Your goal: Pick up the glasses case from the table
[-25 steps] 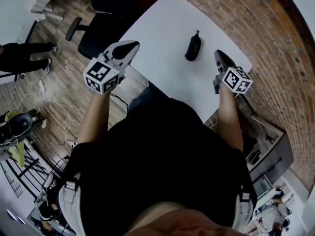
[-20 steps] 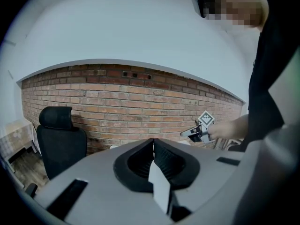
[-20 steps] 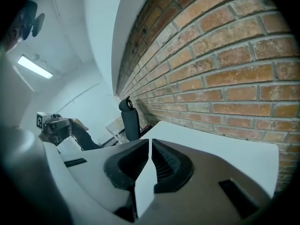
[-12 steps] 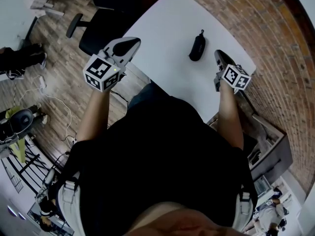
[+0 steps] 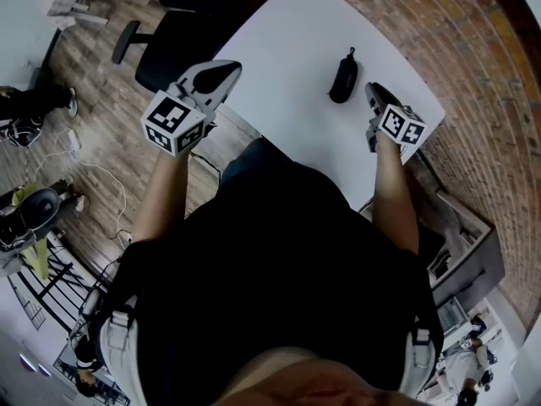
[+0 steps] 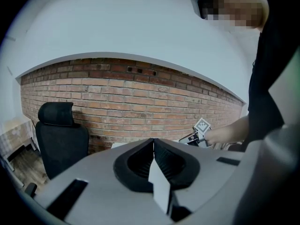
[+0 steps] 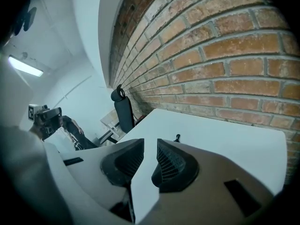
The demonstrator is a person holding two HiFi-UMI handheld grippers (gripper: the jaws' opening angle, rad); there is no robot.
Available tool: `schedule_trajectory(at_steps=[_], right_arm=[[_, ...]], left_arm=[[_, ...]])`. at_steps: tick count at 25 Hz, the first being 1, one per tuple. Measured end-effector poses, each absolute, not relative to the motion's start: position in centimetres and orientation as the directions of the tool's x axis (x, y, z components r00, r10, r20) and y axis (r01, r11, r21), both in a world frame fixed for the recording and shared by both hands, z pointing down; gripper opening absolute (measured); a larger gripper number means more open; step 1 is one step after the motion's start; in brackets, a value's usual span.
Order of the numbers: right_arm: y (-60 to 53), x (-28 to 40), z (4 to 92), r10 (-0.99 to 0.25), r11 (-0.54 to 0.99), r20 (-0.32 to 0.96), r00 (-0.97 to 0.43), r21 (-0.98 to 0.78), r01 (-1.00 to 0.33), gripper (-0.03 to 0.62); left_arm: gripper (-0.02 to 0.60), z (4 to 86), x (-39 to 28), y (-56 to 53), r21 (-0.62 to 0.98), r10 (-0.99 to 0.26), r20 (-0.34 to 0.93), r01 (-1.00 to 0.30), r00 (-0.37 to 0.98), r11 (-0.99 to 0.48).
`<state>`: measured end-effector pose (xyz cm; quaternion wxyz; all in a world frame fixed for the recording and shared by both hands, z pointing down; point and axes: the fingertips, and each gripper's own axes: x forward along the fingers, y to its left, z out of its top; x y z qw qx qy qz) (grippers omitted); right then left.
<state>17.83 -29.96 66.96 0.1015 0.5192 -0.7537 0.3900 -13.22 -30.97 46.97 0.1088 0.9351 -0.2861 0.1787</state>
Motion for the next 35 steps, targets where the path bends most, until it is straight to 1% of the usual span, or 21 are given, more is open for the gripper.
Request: schedule_trajectory(at_steps=[20,24,35], right_arm=[[-31.3,17.1,72.3,-0.631,0.107,0.646,-0.429,-0.475,-0.873,0.167],[-31.8,16.9,73.5,-0.612,0.099,0.672,-0.417,-0.458,-0.883,0.195],[-32.8,16.1,77.2,-0.561,0.058,0.719,-0.409,-0.459,-0.887,0.233]], left_arm=[[0.011,48.8,-13.6,-33.0,0.138,-0.474,0.418,-0.57,0.775,-0.81],[0.011,49.5,-13.8,-33.4,0.129,-0.464,0.416,-0.555,0.782,-0.822],[0.011,50.6,-14.7,-34.7,0.149,-0.457,0.451,-0.569,0.767,-0.808]])
